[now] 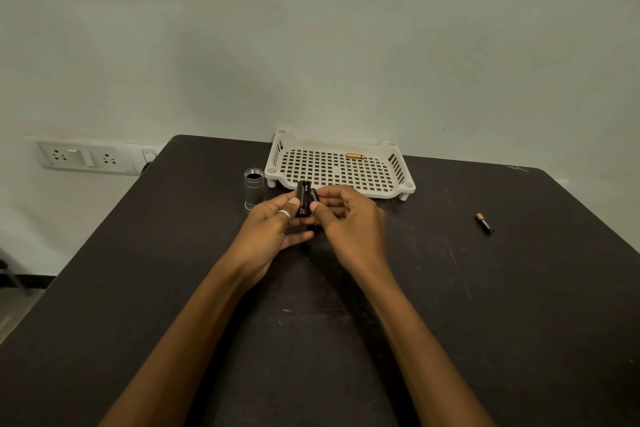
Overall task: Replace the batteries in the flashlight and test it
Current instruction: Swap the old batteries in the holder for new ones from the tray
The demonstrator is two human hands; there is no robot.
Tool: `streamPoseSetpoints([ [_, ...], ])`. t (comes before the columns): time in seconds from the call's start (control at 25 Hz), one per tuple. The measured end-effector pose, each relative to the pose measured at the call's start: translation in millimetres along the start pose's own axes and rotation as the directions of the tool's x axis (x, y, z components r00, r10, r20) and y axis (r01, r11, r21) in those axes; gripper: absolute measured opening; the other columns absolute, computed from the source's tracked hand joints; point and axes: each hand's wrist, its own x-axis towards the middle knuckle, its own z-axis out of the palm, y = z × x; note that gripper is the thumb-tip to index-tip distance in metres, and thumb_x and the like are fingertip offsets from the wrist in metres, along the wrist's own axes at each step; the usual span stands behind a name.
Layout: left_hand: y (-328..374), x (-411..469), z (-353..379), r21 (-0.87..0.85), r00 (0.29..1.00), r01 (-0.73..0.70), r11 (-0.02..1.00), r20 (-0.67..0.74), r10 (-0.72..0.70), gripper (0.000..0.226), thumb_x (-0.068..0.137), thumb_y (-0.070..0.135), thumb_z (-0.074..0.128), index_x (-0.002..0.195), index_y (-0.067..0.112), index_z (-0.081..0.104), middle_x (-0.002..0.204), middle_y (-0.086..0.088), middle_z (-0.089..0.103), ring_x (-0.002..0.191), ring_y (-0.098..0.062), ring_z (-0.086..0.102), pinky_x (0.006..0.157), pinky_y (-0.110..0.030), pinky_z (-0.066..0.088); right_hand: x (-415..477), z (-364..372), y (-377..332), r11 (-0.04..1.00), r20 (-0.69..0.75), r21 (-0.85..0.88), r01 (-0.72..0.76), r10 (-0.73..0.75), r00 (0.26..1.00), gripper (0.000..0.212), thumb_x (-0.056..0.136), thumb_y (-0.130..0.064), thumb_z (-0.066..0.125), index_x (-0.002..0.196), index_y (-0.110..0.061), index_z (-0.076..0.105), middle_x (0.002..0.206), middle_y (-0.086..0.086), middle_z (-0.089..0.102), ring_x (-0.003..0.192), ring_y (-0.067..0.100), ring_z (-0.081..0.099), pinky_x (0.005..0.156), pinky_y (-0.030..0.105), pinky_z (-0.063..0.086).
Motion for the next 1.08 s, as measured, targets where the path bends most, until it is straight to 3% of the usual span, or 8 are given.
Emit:
streamPoseSetpoints([
  [0.12, -1, 2, -1, -0.003, 1.000, -0.005, 1.000, 0.000, 0.005, 0.030, 0.107, 0.016, 0.044, 0.128, 0.019, 0.065, 0.117, -0.007, 0.074, 0.105, -0.018, 0.071, 0.078, -0.028, 0.059, -1, 1, 2, 0.997, -0.018, -0.070, 0.035, -0.037, 0.999, 0.022, 0.088, -0.011, 0.076, 0.106, -0.024, 0.076, 0.088, -0.022, 0.070, 0.086, -0.007, 0.069, 0.074, 0.009, 0.055],
  [0.36, -5, 5, -3, 0.012, 0.999, -0.034, 0.999, 0.011, 0.034, 0.030, 0.107, 0.017, 0.044, 0.129, 0.020, 0.065, 0.121, -0.006, 0.073, 0.114, -0.023, 0.069, 0.081, -0.030, 0.059, 0, 2, 1, 0.966, -0.031, -0.201, 0.161, -0.171, 0.985, 0.019, 0.089, -0.009, 0.072, 0.104, -0.019, 0.078, 0.100, -0.008, 0.068, 0.088, 0.002, 0.068, 0.076, 0.014, 0.057],
  [0.56, -6, 5, -4, 0.038, 0.999, -0.033, 0.999, 0.028, 0.032, 0.032, 0.106, 0.018, 0.046, 0.134, 0.020, 0.061, 0.123, -0.005, 0.072, 0.115, -0.025, 0.068, 0.081, -0.030, 0.058, 2, 2, -2, 0.968, -0.054, -0.195, 0.158, -0.171, 0.984, 0.032, 0.090, -0.007, 0.072, 0.121, -0.017, 0.070, 0.107, -0.005, 0.068, 0.092, 0.003, 0.067, 0.076, 0.010, 0.054],
  [0.76, -6, 2, -4, 0.090, 0.989, -0.082, 0.993, 0.130, 0.070, 0.033, 0.100, 0.014, 0.058, 0.133, 0.020, 0.062, 0.122, -0.005, 0.073, 0.116, -0.019, 0.068, 0.091, -0.034, 0.058, 1, 5, -4, 0.970, -0.078, -0.180, 0.165, -0.181, 0.980, 0.030, 0.090, -0.009, 0.074, 0.119, -0.015, 0.071, 0.103, -0.004, 0.074, 0.089, 0.001, 0.070, 0.079, 0.012, 0.056],
  [0.88, -7, 0, -3, 0.058, 0.987, -0.106, 0.993, 0.124, 0.099, 0.029, 0.099, 0.008, 0.059, 0.125, 0.019, 0.065, 0.115, -0.005, 0.076, 0.110, -0.018, 0.071, 0.083, -0.028, 0.059, -4, 6, -4, 0.935, -0.066, -0.247, 0.255, -0.278, 0.958, 0.027, 0.093, -0.009, 0.070, 0.119, -0.015, 0.073, 0.103, -0.002, 0.077, 0.092, 0.005, 0.069, 0.083, 0.020, 0.057],
  [0.96, -7, -2, -3, 0.062, 0.985, -0.126, 0.990, 0.122, 0.118, 0.026, 0.100, 0.006, 0.056, 0.119, 0.019, 0.069, 0.107, -0.005, 0.078, 0.100, -0.015, 0.074, 0.076, -0.022, 0.058, -8, 10, -3, 0.882, -0.013, -0.329, 0.336, -0.360, 0.933, 0.024, 0.095, -0.010, 0.065, 0.117, -0.014, 0.074, 0.112, 0.002, 0.075, 0.103, 0.008, 0.064, 0.092, 0.018, 0.050],
  [1.08, -8, -2, -3, 0.115, 0.985, -0.150, 0.982, 0.097, 0.140, 0.026, 0.100, 0.004, 0.055, 0.111, 0.019, 0.074, 0.097, -0.005, 0.079, 0.088, -0.011, 0.076, 0.071, -0.018, 0.057, -11, 11, -1, 0.849, 0.117, -0.400, 0.344, -0.325, 0.938, 0.033, 0.100, -0.021, 0.059, 0.131, -0.013, 0.067, 0.139, 0.008, 0.063, 0.129, 0.017, 0.053, 0.104, 0.010, 0.027],
])
